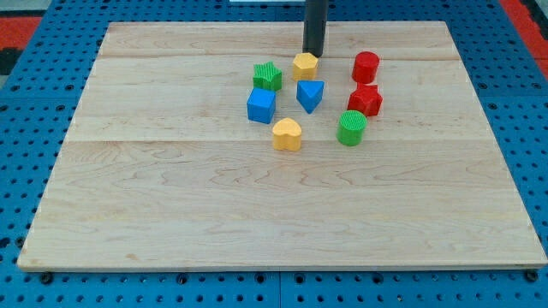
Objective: Push the yellow hexagon and the green star towards left
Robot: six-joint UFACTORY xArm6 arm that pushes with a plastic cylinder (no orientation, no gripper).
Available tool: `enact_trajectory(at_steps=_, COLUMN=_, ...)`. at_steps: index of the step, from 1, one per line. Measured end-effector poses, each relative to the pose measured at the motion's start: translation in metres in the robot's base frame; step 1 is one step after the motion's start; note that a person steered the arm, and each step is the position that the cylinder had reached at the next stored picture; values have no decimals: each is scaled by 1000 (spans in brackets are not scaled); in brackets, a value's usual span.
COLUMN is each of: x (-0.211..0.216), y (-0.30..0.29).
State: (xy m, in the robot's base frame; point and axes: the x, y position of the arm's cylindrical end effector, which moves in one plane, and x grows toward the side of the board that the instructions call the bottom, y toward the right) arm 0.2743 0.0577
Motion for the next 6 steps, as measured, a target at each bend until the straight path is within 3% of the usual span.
enact_trajectory(at_steps=3, x=31, y=45)
enact_trajectory(at_steps=6, x=64, y=-37)
